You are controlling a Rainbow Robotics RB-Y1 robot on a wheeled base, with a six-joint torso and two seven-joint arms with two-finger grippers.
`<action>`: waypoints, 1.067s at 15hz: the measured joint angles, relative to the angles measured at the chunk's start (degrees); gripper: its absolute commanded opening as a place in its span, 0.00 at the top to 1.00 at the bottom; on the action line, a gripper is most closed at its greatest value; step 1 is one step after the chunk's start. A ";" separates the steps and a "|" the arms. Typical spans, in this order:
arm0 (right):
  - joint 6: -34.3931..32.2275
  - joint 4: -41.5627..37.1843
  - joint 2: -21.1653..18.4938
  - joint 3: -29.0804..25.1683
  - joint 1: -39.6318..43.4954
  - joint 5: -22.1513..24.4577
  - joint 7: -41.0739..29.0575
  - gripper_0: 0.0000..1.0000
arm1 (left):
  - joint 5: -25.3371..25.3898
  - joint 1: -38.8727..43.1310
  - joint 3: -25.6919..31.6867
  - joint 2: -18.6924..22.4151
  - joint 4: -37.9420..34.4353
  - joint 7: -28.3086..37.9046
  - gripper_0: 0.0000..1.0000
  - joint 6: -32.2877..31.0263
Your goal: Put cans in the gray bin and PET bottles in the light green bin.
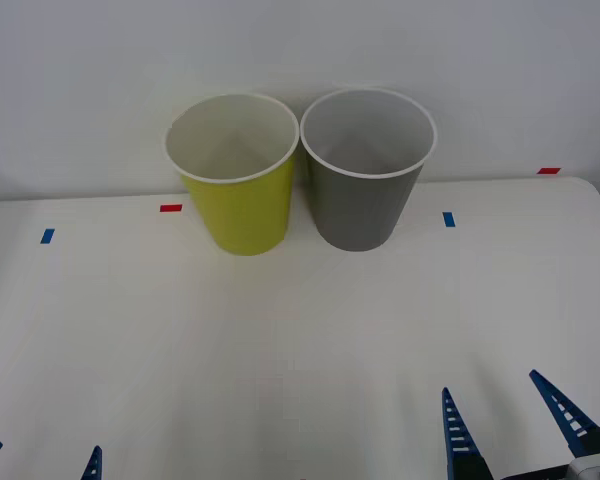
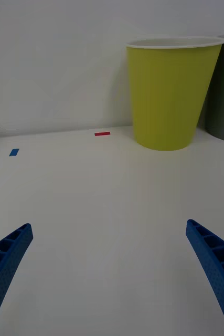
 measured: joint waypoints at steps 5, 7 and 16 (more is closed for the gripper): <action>0.00 0.00 0.00 0.00 0.00 0.00 0.00 0.00 | 0.00 0.00 0.00 0.00 0.00 0.00 0.00 0.01; 0.00 0.00 0.00 0.00 0.00 0.00 0.00 0.00 | 0.00 0.00 0.00 0.00 0.00 0.00 0.00 0.01; 0.00 0.00 0.00 0.00 0.00 0.00 0.00 0.00 | 0.00 -0.01 0.00 0.00 0.00 0.00 0.00 0.03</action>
